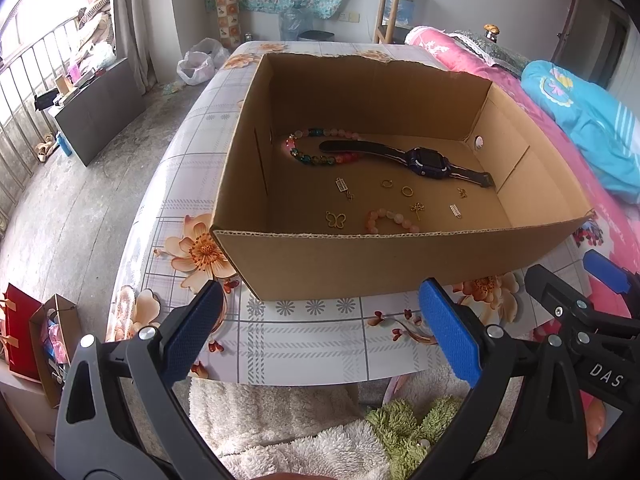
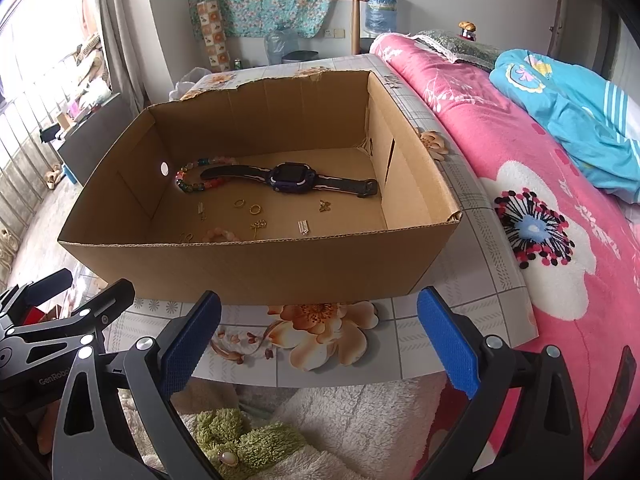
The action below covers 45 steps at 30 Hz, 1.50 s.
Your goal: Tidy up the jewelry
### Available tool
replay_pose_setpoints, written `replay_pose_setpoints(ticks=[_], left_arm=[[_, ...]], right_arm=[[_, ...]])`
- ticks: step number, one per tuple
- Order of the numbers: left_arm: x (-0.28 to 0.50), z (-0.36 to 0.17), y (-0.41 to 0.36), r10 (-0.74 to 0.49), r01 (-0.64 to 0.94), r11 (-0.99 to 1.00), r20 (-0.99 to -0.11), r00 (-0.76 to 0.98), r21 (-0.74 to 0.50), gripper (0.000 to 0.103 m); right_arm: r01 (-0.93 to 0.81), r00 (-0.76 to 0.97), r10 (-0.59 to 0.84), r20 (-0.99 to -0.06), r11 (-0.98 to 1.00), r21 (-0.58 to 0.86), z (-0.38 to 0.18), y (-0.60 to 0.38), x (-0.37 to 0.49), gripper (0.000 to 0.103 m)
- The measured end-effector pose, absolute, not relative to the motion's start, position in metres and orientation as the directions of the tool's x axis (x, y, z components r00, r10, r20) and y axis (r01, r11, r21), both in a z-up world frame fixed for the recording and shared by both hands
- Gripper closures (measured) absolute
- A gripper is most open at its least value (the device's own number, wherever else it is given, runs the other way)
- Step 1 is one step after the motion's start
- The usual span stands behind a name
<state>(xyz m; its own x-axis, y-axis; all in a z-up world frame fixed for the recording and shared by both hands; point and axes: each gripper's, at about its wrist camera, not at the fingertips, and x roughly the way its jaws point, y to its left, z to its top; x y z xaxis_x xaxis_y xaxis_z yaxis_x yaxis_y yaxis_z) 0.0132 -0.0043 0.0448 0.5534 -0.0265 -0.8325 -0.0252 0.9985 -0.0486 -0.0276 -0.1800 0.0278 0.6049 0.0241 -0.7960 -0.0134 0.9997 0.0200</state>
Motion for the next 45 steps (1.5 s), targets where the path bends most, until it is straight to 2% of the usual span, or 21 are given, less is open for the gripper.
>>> replay_pose_setpoints(ticks=[45], left_arm=[[0.0140, 0.0413, -0.0007, -0.035, -0.018, 0.998, -0.836, 0.547, -0.054, 0.008]], right_arm=[[-0.022, 0.602, 0.026, -0.798, 1.000, 0.016, 0.0284, -0.1807, -0.0270, 0.007]])
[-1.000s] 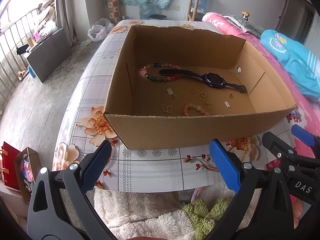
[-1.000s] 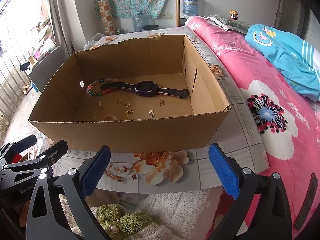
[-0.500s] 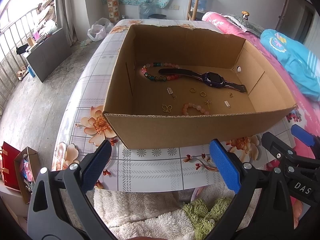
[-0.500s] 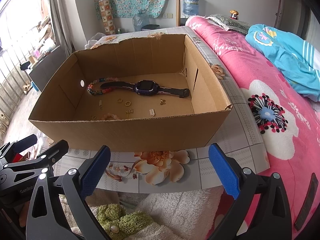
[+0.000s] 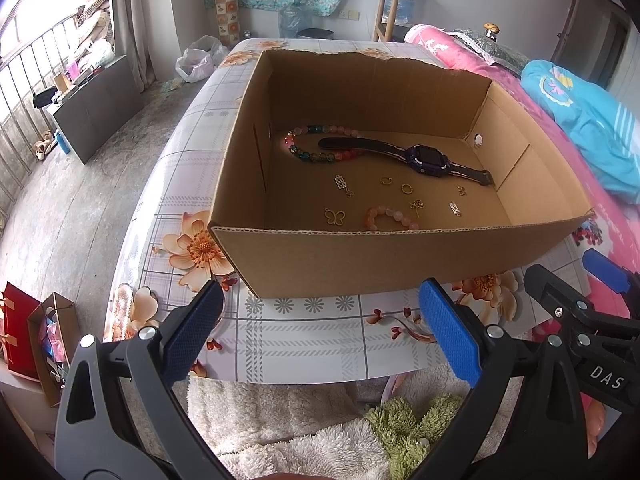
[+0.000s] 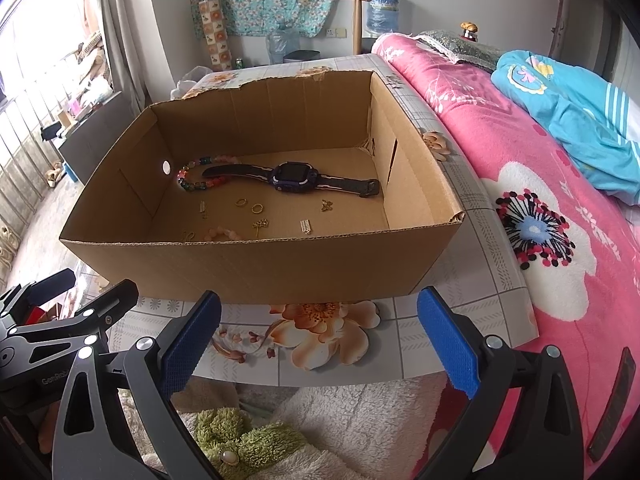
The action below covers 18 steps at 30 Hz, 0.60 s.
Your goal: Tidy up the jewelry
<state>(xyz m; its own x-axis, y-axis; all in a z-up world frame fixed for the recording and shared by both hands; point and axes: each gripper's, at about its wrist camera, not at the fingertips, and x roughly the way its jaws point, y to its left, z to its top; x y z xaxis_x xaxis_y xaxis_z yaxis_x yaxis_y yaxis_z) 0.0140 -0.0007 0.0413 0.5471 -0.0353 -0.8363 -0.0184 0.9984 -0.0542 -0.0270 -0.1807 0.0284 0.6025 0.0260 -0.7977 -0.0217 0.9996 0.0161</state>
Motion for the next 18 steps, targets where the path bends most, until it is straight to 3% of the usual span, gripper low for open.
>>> replay_pose_setpoints(ticks=[18], left_arm=[[0.0134, 0.0408, 0.0000, -0.036, -0.018, 0.998, -0.842, 0.538, -0.054, 0.008]], right_arm=[[-0.024, 0.601, 0.029, -0.799, 1.000, 0.018, 0.0287, -0.1812, -0.0271, 0.007]])
